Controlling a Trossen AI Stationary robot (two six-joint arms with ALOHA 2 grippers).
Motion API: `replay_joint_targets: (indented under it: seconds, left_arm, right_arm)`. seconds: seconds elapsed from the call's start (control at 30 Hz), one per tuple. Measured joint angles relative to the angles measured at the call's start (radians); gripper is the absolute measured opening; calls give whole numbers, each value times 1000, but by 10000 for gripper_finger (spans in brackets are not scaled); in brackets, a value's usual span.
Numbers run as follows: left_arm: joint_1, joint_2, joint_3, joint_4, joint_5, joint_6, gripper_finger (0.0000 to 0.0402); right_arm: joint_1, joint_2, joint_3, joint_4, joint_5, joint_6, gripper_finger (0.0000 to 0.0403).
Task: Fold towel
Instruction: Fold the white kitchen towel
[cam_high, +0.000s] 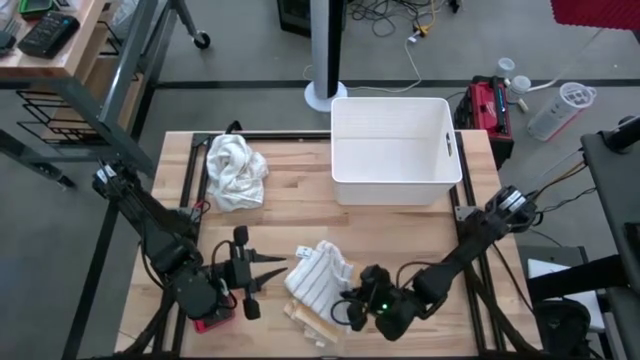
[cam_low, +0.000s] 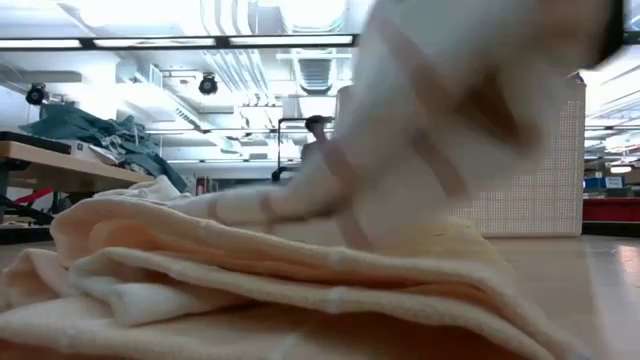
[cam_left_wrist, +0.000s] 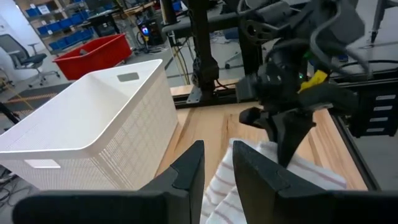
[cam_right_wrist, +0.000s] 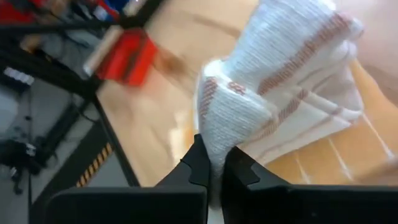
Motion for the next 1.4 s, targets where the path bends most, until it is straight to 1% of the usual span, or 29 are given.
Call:
replay_joint_targets:
  seconds: [0.1, 0.23, 0.43, 0.6, 0.67, 0.8, 0.87, 0.93, 1.0, 1.1, 1.13, 1.17, 1.23, 1.3, 1.37, 1.4]
  left_arm:
    - [1, 0, 0, 0, 0, -7, 75]
    - [1, 0, 0, 0, 0, -13, 75]
    - [1, 0, -8, -3, 0, -40, 75]
    - [13, 1, -64, -4, 4, -77, 75]
    - [32, 1, -96, -4, 33, -115, 75]
    - [99, 1, -179, 25, 163, -208, 75]
    - [136, 11, -232, 80, 217, -235, 75]
    - [166, 32, -288, 157, 261, -240, 75]
    - [196, 65, -336, 250, 333, -235, 75]
    - [236, 132, -391, 389, 500, -190, 75]
    - [247, 159, -399, 431, 544, -175, 75]
    - [257, 186, -405, 465, 574, -161, 75]
    - [272, 239, -409, 513, 602, -132, 75]
    - [284, 295, -409, 552, 632, -108, 75]
    - [293, 344, -396, 545, 672, -91, 75]
    - [297, 365, -385, 540, 690, -86, 75]
  right_arm:
    - [12, 4, -7, -67, -27, 100, 25]
    - [33, 17, -7, -122, -42, 152, 76]
    - [59, 55, -8, -185, -173, 229, 147]
    - [100, 63, -6, -288, -227, 317, 185]
    - [116, 63, -6, -336, -239, 367, 194]
    - [147, 63, -6, -397, -263, 443, 207]
    - [155, 63, -6, -399, -264, 452, 211]
    - [155, 63, -6, -395, -252, 456, 213]
    - [154, 62, 0, -398, -235, 455, 212]
    - [154, 57, 32, -395, -225, 409, 205]
    - [155, 56, 48, -397, -207, 387, 203]
    - [156, 54, 66, -397, -180, 365, 200]
    - [160, 54, 105, -392, -95, 304, 194]
    - [165, 56, 129, -383, 35, 234, 185]
    - [164, 68, 136, -369, 132, 204, 170]
    - [160, 79, 133, -374, 154, 201, 160]
